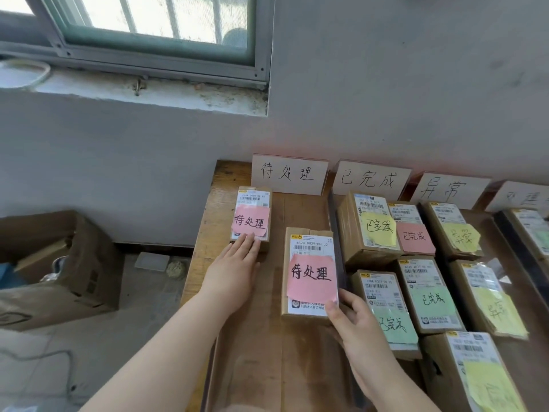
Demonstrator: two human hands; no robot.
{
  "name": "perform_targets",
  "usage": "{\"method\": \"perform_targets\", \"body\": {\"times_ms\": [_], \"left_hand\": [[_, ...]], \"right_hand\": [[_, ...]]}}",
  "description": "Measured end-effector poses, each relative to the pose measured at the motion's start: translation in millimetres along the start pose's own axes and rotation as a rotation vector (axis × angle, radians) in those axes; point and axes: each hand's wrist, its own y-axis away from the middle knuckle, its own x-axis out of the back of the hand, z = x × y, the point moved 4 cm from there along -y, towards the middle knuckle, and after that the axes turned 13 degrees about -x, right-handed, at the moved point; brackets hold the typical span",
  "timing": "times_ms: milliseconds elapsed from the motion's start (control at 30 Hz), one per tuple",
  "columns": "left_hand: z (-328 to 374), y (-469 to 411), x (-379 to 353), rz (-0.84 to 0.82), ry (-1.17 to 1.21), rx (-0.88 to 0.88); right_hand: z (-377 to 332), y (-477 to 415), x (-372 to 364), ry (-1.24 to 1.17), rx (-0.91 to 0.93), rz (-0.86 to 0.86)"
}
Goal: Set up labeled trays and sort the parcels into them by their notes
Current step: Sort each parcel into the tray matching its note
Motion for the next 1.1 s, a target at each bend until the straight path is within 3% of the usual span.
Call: {"method": "perform_targets", "body": {"times_ms": [233,367,467,700,867,967,1100], "left_hand": [[-13.2,71.9,-2.1,0.041,0.066,0.103],[-11.3,98.7,-3.1,0.119,0.010,0.096],[-8.8,112.5,-9.0,0.078,0.111,0.109],[-3.3,128.1,-11.4,0.100,0.085,0.178],[5.2,126.5,-9.3,0.131,-0.009,0.087],[16.4,121.4,-5.4,0.150,-0.003,0.067],[43.2,110.8,2.6,0.182,-0.089,-0.029]], "right_hand": [[22.6,-11.5,-47.9,0.183,-0.037,-0.080],[24.8,-15.5,-73.7,0.352,0.025,-0.083],[25.1,-17.9,-86.8,0.461,0.076,-0.075],[17.9,-26.3,-92.6,0.548,0.138,-0.044],[14.8,-21.4,-84.5,0.588,0.170,-0.122],[9.3,-9.4,-68.8,0.676,0.273,-0.099],[-4.7,19.8,-40.3,0.974,0.545,-0.003]]}}
